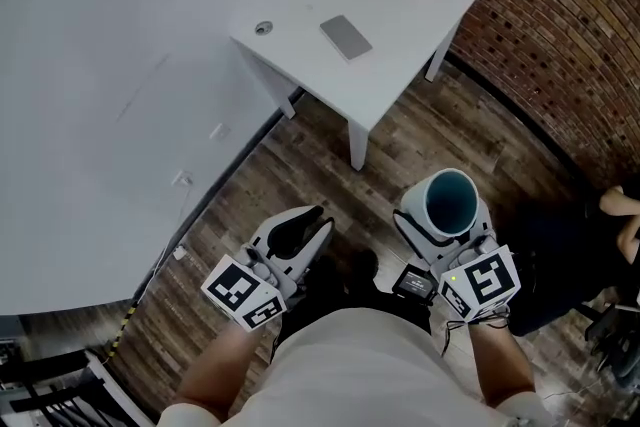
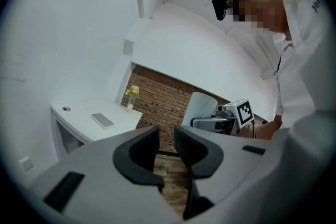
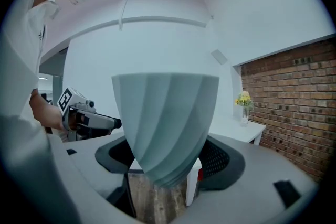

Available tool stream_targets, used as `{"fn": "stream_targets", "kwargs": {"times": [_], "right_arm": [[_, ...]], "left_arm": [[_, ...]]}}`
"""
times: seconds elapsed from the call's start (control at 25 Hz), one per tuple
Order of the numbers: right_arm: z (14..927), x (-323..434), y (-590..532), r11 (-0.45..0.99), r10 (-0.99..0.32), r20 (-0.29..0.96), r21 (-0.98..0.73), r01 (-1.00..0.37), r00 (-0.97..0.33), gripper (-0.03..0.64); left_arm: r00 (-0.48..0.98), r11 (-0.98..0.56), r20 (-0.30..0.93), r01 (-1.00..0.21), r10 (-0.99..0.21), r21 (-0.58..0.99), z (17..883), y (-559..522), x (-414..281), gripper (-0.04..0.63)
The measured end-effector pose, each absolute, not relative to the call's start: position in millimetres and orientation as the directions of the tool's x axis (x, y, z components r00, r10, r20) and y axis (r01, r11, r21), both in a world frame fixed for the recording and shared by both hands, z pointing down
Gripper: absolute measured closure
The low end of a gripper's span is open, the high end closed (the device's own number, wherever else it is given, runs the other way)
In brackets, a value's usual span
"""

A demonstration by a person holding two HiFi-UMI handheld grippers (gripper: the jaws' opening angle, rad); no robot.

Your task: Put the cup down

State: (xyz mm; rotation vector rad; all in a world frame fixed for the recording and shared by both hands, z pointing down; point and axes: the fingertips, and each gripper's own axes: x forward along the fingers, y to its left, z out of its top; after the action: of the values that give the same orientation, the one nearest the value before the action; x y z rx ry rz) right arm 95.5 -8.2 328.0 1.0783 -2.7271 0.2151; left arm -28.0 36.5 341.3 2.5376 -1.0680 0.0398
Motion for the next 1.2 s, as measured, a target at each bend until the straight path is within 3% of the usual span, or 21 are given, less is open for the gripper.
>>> {"fn": "stream_targets", "kwargs": {"times": [0.72, 1.2], "right_arm": [[326.2, 20.7, -132.9, 0.642, -0.748, 0.232, 0.015, -0.766, -0.622, 0.256], [352.7, 9.9, -180.0, 0.644, -0.734, 0.288, 0.007, -0.765, -0.615, 0.256]], "left_arm": [[0.788, -0.718, 0.157, -0.61, -0.596, 0.337, 350.4, -106.4, -104.9, 0.517], [0.8, -0.715, 0.188, -0.595, -0.57, 0.367, 371.4, -150.5, -111.5, 0.517]]}}
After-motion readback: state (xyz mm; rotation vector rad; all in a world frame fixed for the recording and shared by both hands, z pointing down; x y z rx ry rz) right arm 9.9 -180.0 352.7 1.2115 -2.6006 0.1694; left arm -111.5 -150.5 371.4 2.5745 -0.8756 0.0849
